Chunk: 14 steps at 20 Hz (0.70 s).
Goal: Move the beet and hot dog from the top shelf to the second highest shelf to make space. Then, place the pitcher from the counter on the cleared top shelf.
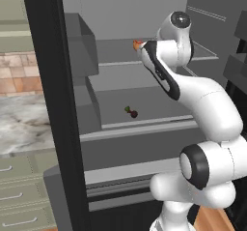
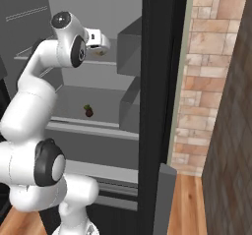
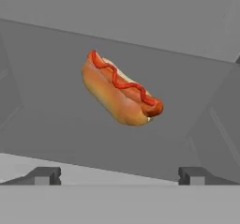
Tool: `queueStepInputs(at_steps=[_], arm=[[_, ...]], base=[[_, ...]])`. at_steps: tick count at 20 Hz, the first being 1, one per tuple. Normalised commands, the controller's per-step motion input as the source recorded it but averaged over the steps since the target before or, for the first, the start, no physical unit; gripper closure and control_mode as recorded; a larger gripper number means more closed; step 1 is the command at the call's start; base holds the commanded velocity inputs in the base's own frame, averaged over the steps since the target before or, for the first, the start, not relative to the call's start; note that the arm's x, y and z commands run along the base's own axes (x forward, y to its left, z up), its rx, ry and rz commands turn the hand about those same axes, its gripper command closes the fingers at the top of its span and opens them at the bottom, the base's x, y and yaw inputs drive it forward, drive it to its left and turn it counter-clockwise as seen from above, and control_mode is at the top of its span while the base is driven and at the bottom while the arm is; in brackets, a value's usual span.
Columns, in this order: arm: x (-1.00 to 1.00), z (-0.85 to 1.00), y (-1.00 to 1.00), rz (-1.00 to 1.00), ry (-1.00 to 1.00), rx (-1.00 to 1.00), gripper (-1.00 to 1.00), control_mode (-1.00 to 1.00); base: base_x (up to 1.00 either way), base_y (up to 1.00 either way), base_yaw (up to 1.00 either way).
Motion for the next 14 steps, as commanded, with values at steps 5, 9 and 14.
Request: queueStepInputs(at_steps=[5,9,14], arm=[[0.51,-0.07,-0.27,0.00,0.00,0.00,-1.00,-1.00],[0.53,-0.11,-0.17,0.00,0.00,0.00,-1.00,-1.00],[0.48,-0.09,0.00,0.01,0.00,0.00,-1.00,-1.00]], base=[[0.00,0.00,0.00],[0.00,0.00,0.00],[0.00,0.00,0.00]])
